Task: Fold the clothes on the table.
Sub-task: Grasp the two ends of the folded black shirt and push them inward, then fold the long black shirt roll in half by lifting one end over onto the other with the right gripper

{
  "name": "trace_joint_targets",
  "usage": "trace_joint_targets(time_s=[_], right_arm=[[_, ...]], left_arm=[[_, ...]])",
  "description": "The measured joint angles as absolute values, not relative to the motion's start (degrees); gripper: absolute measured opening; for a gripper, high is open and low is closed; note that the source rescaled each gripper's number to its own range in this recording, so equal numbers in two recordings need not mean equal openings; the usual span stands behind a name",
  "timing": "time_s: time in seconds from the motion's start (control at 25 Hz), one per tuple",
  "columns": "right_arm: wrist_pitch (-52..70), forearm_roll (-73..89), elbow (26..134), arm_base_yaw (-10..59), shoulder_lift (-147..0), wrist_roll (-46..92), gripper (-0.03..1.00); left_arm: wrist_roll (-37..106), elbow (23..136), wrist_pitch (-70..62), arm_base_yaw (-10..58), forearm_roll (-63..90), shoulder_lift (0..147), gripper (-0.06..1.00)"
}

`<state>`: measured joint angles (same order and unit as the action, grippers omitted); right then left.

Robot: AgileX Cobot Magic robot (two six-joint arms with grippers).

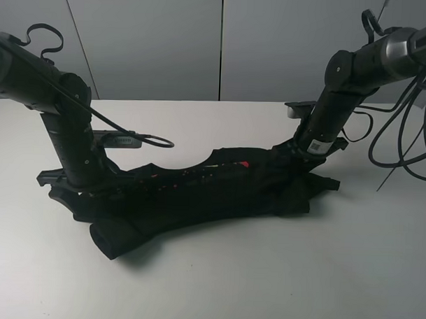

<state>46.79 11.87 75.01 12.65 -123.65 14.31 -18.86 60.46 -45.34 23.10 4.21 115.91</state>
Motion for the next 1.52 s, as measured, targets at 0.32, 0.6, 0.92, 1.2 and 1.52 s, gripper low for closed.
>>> trace_joint_targets(time_s=[0.32, 0.6, 0.92, 1.2, 1.52], right_arm=[[49.37, 17.09, 74.9, 12.65, -123.38, 17.97, 0.07], [56.81, 17.18, 74.61, 12.65, -115.94, 19.02, 0.07], [63.82, 24.65, 74.61, 12.7, -109.03, 20.6, 0.07], [68.07, 45.69, 74.61, 13.05, -108.71, 30.25, 0.07], [69.72, 58.97, 74.61, 13.09, -115.06, 37.09, 0.07]], left_arm=[[-18.72, 60.46, -45.34, 23.1, 4.21, 115.91, 1.0], [-18.72, 60.46, -45.34, 23.1, 4.33, 115.91, 1.0], [-18.72, 60.46, -45.34, 23.1, 4.33, 115.91, 1.0], [-18.45, 60.46, -45.24, 23.1, 4.33, 115.91, 1.0], [-16.78, 60.46, -44.99, 22.99, 5.07, 115.91, 1.0]])
